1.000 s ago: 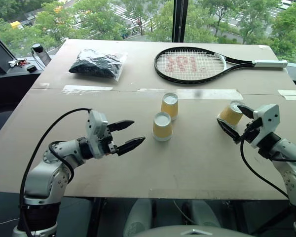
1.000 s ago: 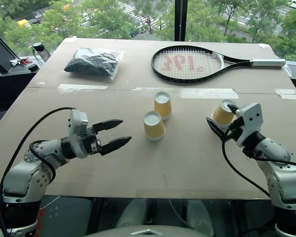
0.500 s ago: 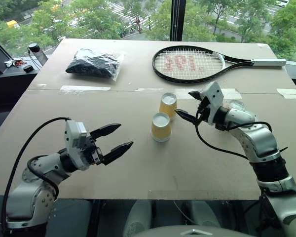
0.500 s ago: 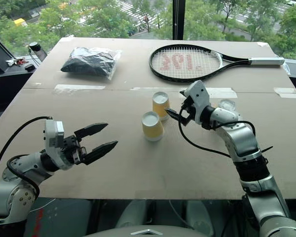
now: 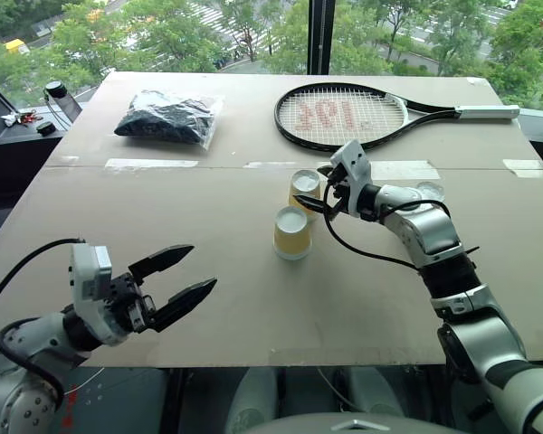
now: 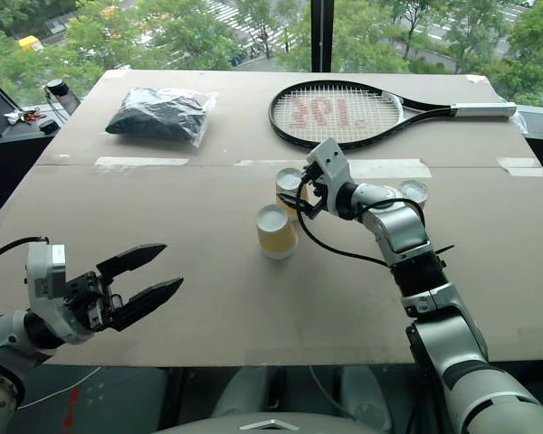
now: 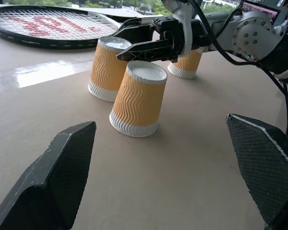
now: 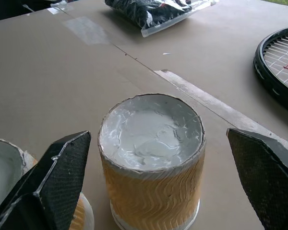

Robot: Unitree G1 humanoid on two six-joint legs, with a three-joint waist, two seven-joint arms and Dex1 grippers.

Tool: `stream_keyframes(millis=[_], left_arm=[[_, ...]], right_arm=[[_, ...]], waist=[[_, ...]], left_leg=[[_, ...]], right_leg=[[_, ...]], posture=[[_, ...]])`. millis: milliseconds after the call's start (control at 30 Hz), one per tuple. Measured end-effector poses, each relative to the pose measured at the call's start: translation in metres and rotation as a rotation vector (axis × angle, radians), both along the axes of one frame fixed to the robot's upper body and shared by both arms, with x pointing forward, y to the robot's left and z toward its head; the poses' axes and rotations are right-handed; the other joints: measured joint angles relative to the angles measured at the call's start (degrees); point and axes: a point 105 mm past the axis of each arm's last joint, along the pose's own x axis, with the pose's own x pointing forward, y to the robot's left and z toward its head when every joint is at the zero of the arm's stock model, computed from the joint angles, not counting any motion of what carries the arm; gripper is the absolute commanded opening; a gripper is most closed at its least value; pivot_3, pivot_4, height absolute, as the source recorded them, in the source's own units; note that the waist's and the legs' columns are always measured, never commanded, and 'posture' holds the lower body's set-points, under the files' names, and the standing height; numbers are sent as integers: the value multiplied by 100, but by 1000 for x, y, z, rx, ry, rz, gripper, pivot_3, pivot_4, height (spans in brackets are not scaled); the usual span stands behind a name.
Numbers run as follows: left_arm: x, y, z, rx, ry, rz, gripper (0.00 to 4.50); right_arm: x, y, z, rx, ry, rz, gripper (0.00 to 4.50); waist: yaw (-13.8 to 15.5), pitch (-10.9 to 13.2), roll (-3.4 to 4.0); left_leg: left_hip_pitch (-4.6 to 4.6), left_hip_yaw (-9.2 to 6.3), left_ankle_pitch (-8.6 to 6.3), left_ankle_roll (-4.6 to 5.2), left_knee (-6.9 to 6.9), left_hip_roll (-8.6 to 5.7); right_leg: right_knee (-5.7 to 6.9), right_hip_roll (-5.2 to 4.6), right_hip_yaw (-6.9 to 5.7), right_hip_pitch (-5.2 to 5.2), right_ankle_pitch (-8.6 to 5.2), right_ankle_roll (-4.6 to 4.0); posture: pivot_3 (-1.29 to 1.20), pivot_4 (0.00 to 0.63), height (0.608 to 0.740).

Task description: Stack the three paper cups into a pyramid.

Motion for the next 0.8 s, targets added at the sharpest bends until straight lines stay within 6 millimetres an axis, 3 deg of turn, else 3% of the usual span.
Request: stream_keyframes(millis=[67, 167, 233, 433, 567, 700, 800], left_arm=[[-3, 4, 3, 11, -15, 7, 4494], [-5, 5, 4, 8, -21, 0, 4500], [-5, 5, 5, 6, -21, -1, 4500], [-3, 3, 6, -6, -31, -1, 4500], [1, -2, 7, -19, -42, -9, 4500], [6, -11, 9, -18, -88, -26, 4500], [6, -18, 5, -18, -93, -66, 4500]], right_arm=[[4, 3, -1, 2, 5, 2, 4247], [6, 6, -5, 10, 15, 14, 3269], [7, 4, -6, 14, 13, 15, 2354], [10, -6, 2, 10, -27, 16, 2304], [7, -25, 37, 30, -136, 9, 2304], [-19, -57, 79, 25, -243, 21, 2304], [-53, -76, 73, -34, -200, 46, 2304]], waist=[[-7, 0, 0], [-11, 0, 0], [-15, 0, 0], [-25, 0, 1], [-16, 1, 2], [30, 0, 0], [81, -3, -5]], left_leg=[[0, 0, 0, 0, -4, 0], [0, 2, 0, 0, -11, 0], [0, 5, 0, -1, -14, 0], [-3, 13, 0, -1, -19, 0], [-10, 15, 0, -1, -22, 0], [-13, 14, -1, 0, -29, 0], [-17, 16, -2, 1, -40, 1]], right_leg=[[-1, -1, -1, -3, 0, 0], [-1, -1, 1, -7, 0, 0], [0, -1, 3, -9, 0, 0], [2, -3, 12, -18, 0, 0], [3, -5, 13, -26, 0, 1], [-11, -11, 10, -25, 0, 1], [-29, -11, 13, -25, 0, 1]], posture=[[0, 150, 740], [0, 150, 740], [0, 150, 740], [0, 150, 740], [0, 150, 740], [0, 150, 740], [0, 150, 740]])
